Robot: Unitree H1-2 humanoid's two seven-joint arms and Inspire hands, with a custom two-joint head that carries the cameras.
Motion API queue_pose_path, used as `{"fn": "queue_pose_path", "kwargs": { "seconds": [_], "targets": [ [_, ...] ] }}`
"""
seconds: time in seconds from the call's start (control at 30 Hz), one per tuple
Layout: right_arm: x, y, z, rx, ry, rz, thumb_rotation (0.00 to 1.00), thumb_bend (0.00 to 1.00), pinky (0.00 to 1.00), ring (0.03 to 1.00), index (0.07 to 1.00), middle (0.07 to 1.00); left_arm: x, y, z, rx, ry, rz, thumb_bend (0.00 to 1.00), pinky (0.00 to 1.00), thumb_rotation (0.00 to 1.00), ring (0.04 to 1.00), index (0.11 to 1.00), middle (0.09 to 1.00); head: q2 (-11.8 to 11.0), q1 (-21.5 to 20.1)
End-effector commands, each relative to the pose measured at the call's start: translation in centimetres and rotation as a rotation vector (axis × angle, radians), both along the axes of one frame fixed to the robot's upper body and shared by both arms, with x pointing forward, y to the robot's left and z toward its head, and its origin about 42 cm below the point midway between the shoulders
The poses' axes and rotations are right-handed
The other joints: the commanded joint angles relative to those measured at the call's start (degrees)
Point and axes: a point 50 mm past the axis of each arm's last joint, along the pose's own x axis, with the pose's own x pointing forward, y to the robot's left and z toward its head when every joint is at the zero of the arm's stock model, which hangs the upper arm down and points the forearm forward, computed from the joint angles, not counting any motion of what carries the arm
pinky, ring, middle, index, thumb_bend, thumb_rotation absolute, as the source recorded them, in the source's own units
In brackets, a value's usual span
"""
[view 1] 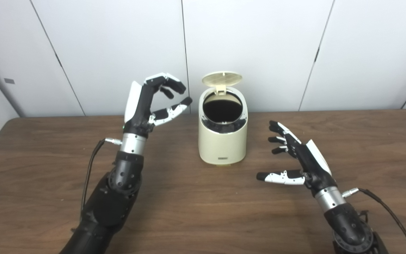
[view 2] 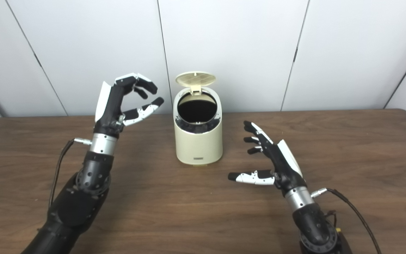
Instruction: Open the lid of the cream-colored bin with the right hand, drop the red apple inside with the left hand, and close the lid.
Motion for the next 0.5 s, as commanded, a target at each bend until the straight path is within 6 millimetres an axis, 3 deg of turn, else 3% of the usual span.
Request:
{"fn": "queue_pose_path", "kwargs": {
  "seconds": [0.0, 0.13, 0.23, 0.47],
  "targets": [
    [0.4, 0.0, 2.0, 0.008, -0.099, 0.018, 0.23, 0.72, 0.66, 0.814, 0.913, 0.905, 0.2, 1.3, 2.4, 0.014, 0.01, -0.046, 0.65, 0.56, 0.15, 0.656, 0.746, 0.732, 0.0, 0.09],
    [0.6, 0.0, 2.3, -0.006, -0.109, 0.024, 0.22, 0.71, 0.65, 0.815, 0.917, 0.912, -0.8, 3.1, 1.9, 0.038, 0.157, -0.072, 0.72, 0.61, 0.26, 0.709, 0.841, 0.777, -0.12, 0.24],
    [0.7, 0.0, 2.6, -0.006, -0.118, 0.024, 0.22, 0.72, 0.64, 0.814, 0.917, 0.913, -1.5, 4.0, 1.1, 0.005, 0.206, -0.073, 0.72, 0.56, 0.25, 0.701, 0.834, 0.768, -0.14, 0.26],
    [1.1, -0.1, 3.7, 0.001, -0.131, 0.025, 0.25, 0.74, 0.67, 0.834, 0.918, 0.915, -2.6, 5.6, -1.5, -0.028, 0.236, -0.05, 0.71, 0.54, 0.3, 0.682, 0.805, 0.759, -0.43, 0.15]
  ]
}}
